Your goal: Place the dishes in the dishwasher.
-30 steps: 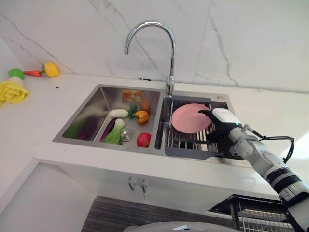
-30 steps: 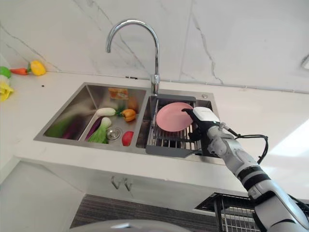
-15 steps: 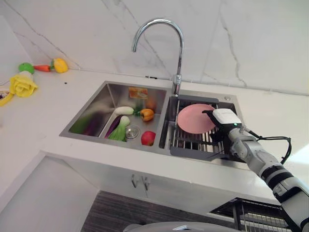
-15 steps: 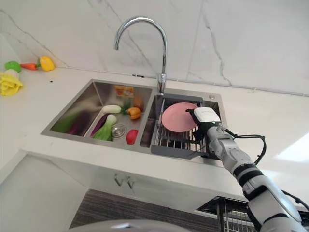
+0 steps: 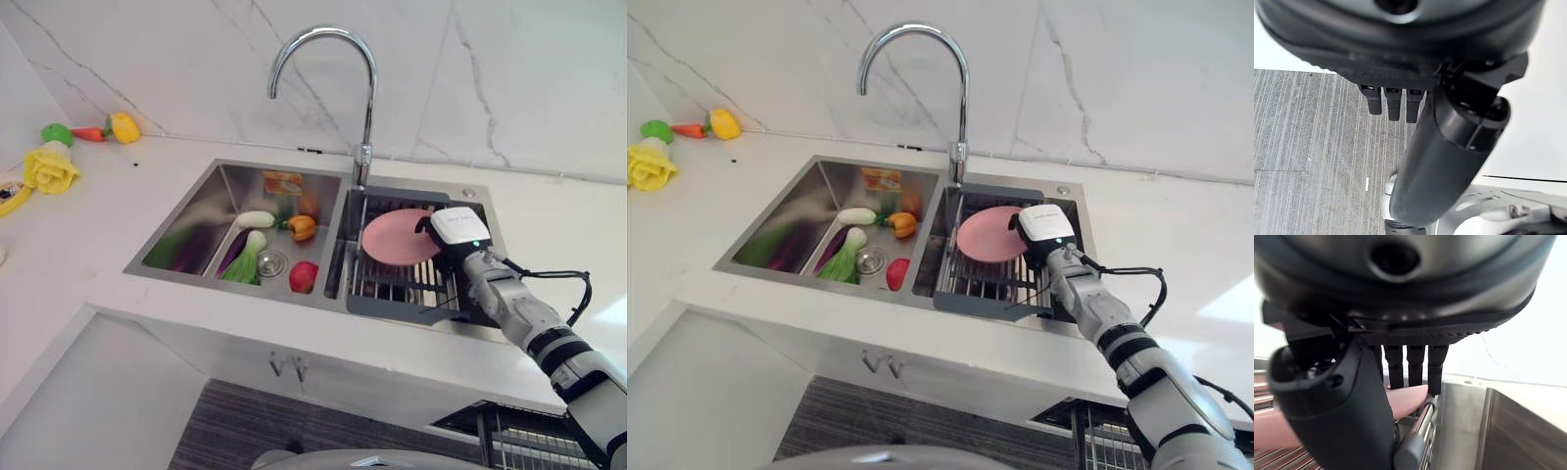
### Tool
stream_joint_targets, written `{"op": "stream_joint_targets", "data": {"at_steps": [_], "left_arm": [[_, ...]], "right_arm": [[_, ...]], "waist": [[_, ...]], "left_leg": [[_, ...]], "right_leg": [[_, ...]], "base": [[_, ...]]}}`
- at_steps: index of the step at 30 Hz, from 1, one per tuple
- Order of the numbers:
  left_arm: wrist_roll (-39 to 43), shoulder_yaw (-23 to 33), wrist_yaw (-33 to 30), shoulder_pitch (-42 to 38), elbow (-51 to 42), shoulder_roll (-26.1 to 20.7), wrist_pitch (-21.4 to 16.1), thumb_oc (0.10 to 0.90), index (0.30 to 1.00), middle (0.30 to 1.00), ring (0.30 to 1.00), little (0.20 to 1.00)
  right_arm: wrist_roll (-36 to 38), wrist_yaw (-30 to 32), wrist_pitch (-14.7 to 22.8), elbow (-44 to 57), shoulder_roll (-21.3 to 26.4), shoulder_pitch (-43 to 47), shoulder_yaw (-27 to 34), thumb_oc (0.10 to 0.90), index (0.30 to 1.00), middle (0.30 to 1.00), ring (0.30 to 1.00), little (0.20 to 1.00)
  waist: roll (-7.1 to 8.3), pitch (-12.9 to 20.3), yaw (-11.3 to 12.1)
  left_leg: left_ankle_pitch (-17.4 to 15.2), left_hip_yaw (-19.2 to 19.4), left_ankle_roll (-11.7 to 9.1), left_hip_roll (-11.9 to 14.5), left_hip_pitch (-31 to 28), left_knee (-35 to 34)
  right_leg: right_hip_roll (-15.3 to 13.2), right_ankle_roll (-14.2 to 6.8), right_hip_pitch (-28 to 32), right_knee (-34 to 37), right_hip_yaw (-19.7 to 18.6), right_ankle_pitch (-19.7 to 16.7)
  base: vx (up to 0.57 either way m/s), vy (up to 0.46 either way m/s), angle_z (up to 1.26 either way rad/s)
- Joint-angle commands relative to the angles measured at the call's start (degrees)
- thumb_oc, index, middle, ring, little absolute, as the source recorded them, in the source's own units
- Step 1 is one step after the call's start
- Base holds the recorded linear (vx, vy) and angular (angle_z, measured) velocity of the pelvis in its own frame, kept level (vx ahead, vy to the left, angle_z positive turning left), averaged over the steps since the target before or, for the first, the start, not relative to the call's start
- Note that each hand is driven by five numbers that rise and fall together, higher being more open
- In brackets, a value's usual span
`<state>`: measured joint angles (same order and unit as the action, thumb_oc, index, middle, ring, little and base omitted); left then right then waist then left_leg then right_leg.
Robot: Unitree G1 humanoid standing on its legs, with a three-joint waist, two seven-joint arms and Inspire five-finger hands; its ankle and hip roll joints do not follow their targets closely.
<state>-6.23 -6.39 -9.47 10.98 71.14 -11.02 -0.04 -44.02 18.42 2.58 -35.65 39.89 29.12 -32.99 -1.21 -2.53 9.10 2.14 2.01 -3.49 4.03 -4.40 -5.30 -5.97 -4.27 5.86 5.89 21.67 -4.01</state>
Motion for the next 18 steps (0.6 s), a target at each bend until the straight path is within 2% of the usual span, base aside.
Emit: {"op": "stream_joint_targets", "data": {"at_steps": [1,13,18], "left_arm": [[-2.7,-4.4,-1.8,-2.6,2.5,-2.5,-0.9,0.800,0.900,0.900,0.900,0.900],[-6.0,-4.5,-3.2,-2.7,4.2,-2.5,0.3,0.800,0.900,0.900,0.900,0.900],[-5.7,-4.0,-4.2,-2.9,4.8,-2.2,0.9,0.800,0.900,0.900,0.900,0.900]], "right_arm": [[-1.3,6.3,0.9,2.9,0.2,9.9,-3.2,0.400,0.300,0.300,0.300,0.300],[-0.8,7.1,2.6,8.9,-2.1,10.3,-4.4,0.400,0.300,0.300,0.300,0.300],[2.5,8.3,3.1,15.6,-1.0,9.7,-1.1,0.400,0.300,0.300,0.300,0.300]], "waist": [[1.54,0.7,2.3],[1.65,1.1,2.1],[1.91,1.3,1.6]], "left_leg": [[-3.6,1.1,-1.3,2.5,-0.8,0.3],[-3.9,1.8,-1.4,2.8,-1.3,0.3],[-4.0,1.9,-1.3,2.9,-1.6,0.3]], "right_leg": [[-4.1,-4.0,1.2,-1.0,0.5,3.8],[-3.9,-3.9,1.3,-0.9,0.0,4.0],[-4.0,-3.9,1.4,-0.9,-0.4,3.9]], "base": [[0.00,0.000,0.00],[0.00,-0.002,-0.02],[0.00,0.000,0.00]]}}
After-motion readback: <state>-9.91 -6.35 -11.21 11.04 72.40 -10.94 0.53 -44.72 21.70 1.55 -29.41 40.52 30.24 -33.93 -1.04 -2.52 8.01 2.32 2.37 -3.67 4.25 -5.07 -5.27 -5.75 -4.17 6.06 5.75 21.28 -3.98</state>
